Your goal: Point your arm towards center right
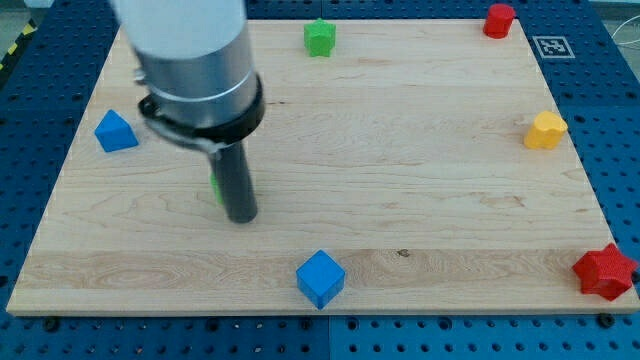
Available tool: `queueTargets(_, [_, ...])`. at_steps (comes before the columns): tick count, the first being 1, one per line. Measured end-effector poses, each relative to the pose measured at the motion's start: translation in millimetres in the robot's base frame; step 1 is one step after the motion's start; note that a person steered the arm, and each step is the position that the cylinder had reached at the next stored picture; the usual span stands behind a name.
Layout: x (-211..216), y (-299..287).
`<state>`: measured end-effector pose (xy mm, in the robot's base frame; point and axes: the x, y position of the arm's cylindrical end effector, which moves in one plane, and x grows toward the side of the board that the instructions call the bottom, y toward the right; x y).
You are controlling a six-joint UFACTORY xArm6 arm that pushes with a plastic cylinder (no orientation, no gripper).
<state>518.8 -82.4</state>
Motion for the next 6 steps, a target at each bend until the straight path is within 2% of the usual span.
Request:
queueTargets(1, [0,1])
queueTargets(2, [-7,38])
queueTargets(3, [-45,99])
queueTargets(4, [-106,143])
queueTargets(5, [-156,216])
queueTargets(6, [-179,298])
